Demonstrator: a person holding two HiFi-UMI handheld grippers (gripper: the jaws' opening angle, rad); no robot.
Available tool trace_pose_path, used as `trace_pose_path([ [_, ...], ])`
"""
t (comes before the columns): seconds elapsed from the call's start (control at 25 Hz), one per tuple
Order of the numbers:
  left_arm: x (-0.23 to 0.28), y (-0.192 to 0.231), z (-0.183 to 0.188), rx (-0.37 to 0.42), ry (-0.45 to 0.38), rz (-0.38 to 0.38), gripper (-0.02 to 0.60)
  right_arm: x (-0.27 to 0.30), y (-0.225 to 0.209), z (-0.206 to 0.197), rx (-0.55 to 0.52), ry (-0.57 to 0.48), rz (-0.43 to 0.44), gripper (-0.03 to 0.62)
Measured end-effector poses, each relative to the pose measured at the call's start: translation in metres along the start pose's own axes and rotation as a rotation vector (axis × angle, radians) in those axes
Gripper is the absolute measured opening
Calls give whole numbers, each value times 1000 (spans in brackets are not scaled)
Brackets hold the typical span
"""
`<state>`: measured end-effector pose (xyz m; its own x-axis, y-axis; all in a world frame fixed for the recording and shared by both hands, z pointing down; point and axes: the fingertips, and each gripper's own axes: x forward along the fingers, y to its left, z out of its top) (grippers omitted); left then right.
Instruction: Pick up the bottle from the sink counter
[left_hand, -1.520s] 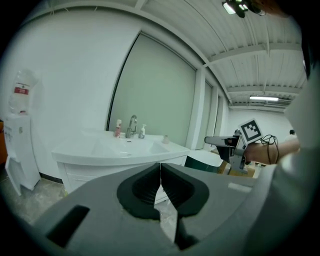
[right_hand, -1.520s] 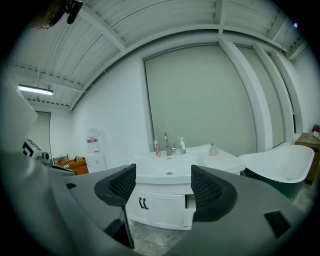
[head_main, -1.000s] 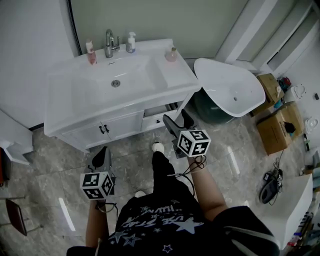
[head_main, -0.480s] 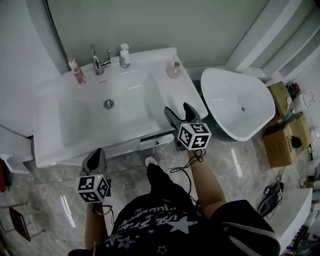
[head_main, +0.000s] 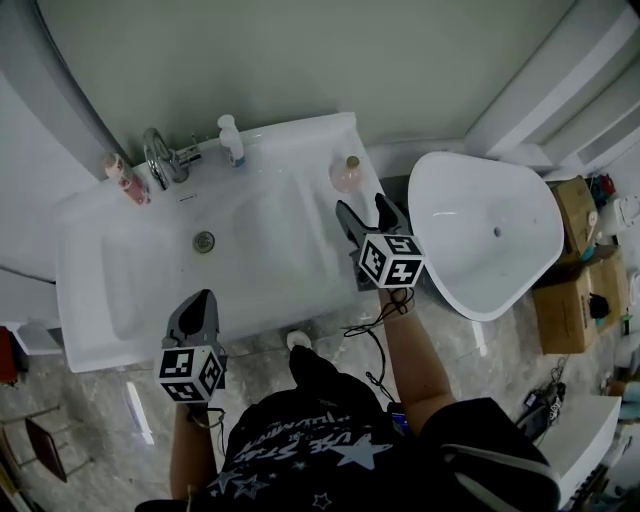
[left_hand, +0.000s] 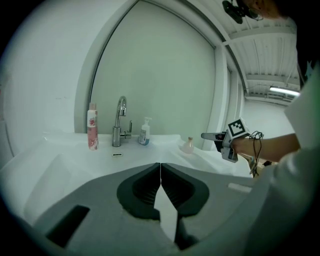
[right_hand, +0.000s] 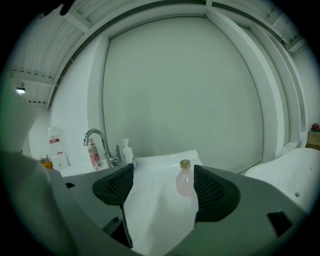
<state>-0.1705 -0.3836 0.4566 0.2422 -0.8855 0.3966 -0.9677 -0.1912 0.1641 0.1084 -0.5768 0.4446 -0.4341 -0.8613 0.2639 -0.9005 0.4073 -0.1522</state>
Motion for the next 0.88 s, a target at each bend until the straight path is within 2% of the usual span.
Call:
trace_pose_path([
  [0.36,68,0,15,-5,43,15,20,80,-37,-9,-70,71,-16,342],
  [0.64,92,10,15,-25,77,40,20,123,-54,-26,-92,126,-42,310],
  [0.88,102,16,3,-45,121,59,20,143,-65,-35,-135,133,-82,235],
])
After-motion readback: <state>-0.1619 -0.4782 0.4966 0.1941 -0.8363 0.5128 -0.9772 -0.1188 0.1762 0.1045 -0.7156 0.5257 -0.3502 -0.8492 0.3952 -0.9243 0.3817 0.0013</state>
